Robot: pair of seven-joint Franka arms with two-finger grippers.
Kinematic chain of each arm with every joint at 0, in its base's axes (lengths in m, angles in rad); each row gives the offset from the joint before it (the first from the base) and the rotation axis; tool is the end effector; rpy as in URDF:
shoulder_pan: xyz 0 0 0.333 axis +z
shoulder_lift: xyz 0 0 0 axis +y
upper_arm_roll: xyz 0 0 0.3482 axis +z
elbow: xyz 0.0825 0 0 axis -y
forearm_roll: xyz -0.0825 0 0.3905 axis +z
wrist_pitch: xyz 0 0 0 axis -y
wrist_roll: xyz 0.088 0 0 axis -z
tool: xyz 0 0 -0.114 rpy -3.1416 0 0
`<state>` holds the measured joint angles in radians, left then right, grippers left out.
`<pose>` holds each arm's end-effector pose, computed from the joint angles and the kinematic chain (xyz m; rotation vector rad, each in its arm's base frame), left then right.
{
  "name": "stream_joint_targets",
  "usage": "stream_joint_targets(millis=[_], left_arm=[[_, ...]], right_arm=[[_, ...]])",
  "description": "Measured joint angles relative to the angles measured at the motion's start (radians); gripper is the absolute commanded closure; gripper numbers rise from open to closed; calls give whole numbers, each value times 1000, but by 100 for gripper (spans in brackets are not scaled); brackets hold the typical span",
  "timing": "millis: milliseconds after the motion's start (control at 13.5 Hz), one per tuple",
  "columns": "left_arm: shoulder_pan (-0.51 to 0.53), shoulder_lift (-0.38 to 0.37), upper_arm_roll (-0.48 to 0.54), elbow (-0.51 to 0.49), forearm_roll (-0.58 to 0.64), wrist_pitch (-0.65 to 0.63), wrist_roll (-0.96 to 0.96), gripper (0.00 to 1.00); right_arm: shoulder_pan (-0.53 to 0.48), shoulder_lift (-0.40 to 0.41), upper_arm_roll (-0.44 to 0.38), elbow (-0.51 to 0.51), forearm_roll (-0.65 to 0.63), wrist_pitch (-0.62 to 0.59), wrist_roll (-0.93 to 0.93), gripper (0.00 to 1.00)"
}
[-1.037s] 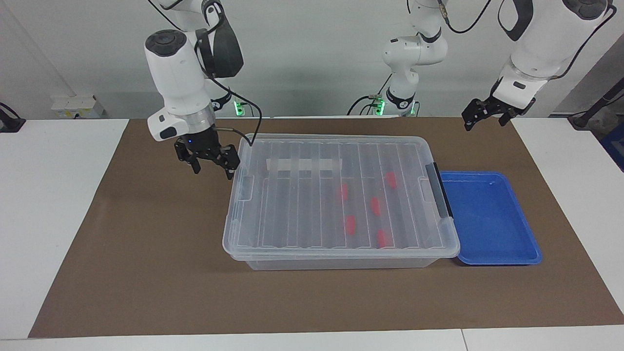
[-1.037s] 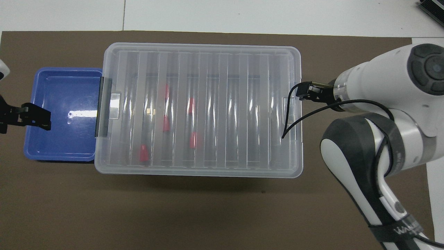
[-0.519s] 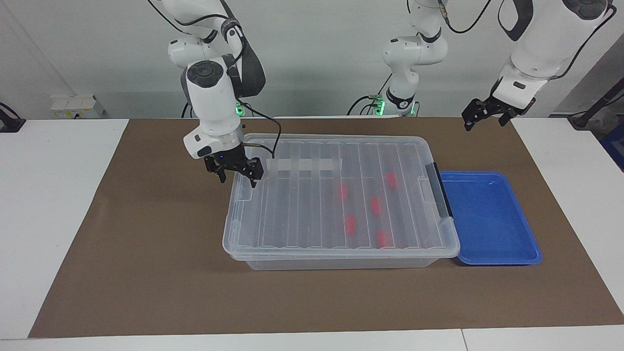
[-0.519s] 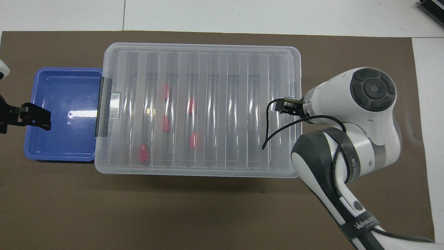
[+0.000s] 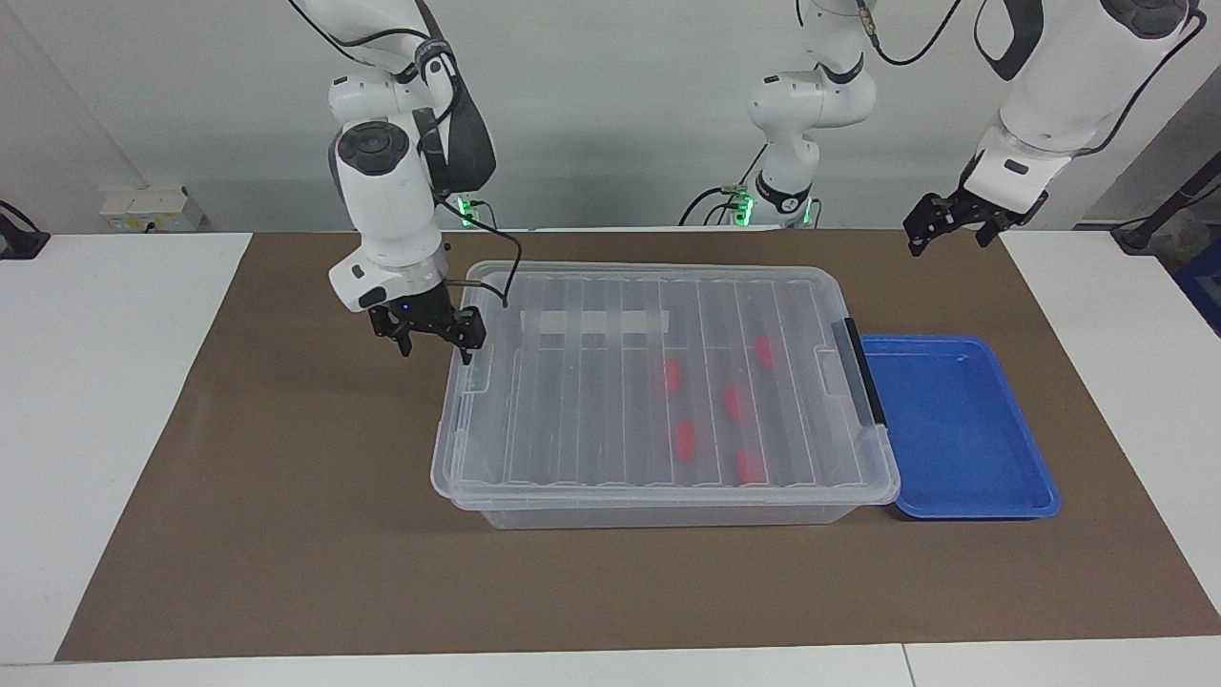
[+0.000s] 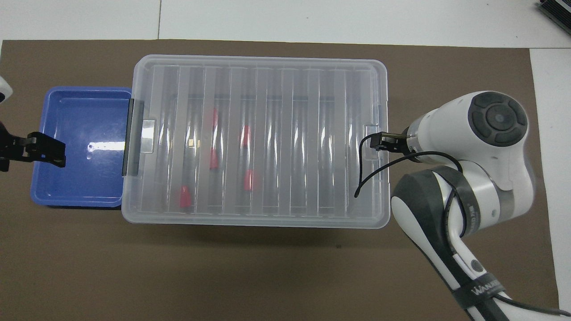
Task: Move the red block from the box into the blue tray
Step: 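Grasp the clear lid with the right gripper and slide it away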
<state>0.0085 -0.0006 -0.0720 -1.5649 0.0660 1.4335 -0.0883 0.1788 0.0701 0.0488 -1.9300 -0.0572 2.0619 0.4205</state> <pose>0.5440 -0.0263 0.6421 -3.0596 -0.0452 0.1922 0.5766 0.1295 0.4788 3.1029 -0.2608 0.1151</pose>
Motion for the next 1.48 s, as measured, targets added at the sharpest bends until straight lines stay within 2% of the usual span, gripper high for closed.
stream_joint_targets(millis=[1481], left_arm=[[0,0,0,0,0,0,0,0]], right_arm=[[-323,-32,-3,-33,0,-1,-509,4]])
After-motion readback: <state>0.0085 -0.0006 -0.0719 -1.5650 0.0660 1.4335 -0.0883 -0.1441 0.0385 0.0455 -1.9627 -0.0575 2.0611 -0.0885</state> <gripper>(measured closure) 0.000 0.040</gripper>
